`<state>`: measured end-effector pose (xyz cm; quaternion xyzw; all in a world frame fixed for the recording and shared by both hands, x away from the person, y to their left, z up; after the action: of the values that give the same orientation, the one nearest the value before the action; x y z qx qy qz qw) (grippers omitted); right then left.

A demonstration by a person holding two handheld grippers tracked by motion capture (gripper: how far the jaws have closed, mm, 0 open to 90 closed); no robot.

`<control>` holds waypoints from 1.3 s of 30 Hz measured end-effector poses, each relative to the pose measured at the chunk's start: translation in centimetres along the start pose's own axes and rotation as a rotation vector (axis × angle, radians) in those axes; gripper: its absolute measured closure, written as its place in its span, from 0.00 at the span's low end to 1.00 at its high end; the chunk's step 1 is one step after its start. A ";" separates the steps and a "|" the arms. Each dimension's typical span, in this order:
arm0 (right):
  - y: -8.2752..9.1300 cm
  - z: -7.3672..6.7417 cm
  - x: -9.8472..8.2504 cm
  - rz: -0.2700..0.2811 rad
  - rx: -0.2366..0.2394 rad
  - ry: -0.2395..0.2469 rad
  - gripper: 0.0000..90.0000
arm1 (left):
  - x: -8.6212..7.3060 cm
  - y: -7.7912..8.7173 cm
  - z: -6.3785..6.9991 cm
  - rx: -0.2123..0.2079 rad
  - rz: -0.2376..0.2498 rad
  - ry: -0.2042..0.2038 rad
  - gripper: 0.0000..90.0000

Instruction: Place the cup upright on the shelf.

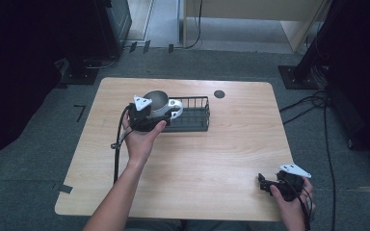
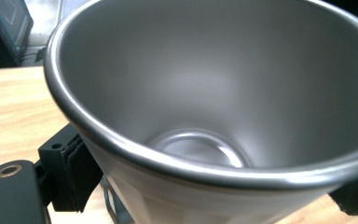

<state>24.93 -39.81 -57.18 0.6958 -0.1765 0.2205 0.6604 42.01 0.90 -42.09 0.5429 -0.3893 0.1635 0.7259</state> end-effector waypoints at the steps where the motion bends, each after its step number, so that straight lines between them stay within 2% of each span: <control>1: 0.0 0.0 0.0 0.000 0.000 0.000 0.00 | 0.4 -0.2 -0.1 0.004 0.002 0.000 0.10; 7: 0.0 0.0 0.0 0.000 0.000 0.000 0.00 | 1.4 -1.0 -0.2 0.012 0.007 0.001 0.10; 13: 0.0 0.0 0.0 0.000 0.000 0.000 0.00 | 2.4 -2.9 -0.7 0.015 0.003 0.022 0.10; 22: 0.0 0.0 0.0 0.000 0.000 -0.001 0.00 | 3.2 -4.8 -1.0 0.032 -0.003 0.019 0.10; 27: 0.0 0.0 0.0 0.000 0.000 -0.001 0.00 | 3.2 -6.1 -1.2 0.055 -0.015 0.013 0.10; 33: 0.0 0.0 0.0 0.000 0.000 -0.001 0.00 | 2.6 -7.3 -1.3 0.076 -0.053 -0.023 0.09; 39: 0.0 0.0 0.0 0.000 0.000 -0.001 0.00 | 1.4 -8.2 -1.6 0.081 -0.075 -0.017 0.09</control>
<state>24.92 -39.80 -57.18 0.6960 -0.1766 0.2202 0.6602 48.93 -0.87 -46.64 0.5874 -0.3677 0.1471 0.7058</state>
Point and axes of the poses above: each handheld gripper's, and its own axes: y roughly backward along the jaws, x roughly out of its top, z roughly to its right, the point moved 6 cm from there along -y, roughly forward along the jaws, and after that the axes turned 13 degrees about -z, right-handed, at the moved point
